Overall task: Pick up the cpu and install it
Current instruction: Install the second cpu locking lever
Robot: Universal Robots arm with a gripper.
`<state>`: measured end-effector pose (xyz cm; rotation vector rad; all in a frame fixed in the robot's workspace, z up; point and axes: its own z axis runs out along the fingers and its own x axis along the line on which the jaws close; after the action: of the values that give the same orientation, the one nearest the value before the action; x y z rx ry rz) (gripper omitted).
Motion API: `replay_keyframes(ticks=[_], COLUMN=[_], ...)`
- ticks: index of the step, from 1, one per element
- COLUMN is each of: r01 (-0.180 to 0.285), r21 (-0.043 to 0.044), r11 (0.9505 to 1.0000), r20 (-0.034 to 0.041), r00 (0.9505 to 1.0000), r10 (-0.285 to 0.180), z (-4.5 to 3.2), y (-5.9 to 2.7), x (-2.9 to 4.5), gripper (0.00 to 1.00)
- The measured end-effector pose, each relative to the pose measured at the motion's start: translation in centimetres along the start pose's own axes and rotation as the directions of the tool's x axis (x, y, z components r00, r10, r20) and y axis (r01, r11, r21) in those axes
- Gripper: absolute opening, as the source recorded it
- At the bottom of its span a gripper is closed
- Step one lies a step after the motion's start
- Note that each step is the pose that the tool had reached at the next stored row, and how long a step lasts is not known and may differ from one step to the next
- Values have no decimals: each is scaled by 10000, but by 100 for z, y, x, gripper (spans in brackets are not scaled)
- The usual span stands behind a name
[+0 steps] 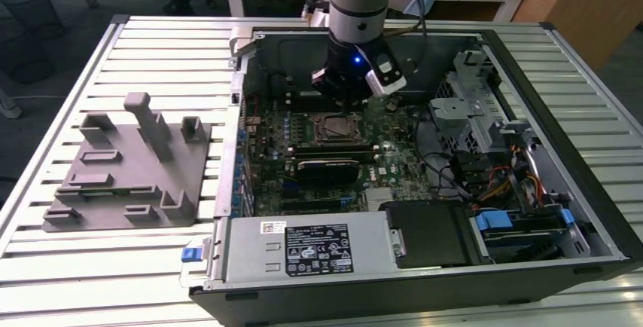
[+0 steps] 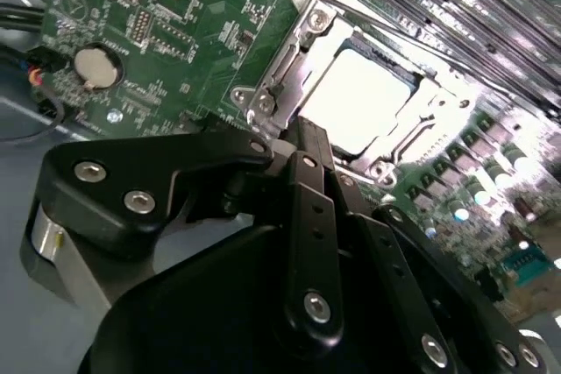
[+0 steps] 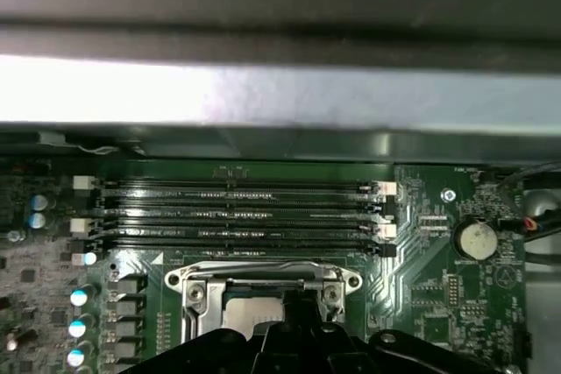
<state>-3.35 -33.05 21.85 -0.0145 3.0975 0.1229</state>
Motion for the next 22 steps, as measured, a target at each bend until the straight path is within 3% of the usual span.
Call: replay_keyframes(ticks=[4,9,17,22], r01=[-3,-7,-7,-15], r21=[1,-5,-8,-178], r11=[10000,10000,10000,9998], r20=[-44,-88,-87,-90], r00=[10000,10000,10000,10000], r10=[3,7,7,13], z=[-100,-109,-121,-185], y=[8,-17,-176,-175], x=[-4,-4,-3,-6], gripper=[11,11,11,11])
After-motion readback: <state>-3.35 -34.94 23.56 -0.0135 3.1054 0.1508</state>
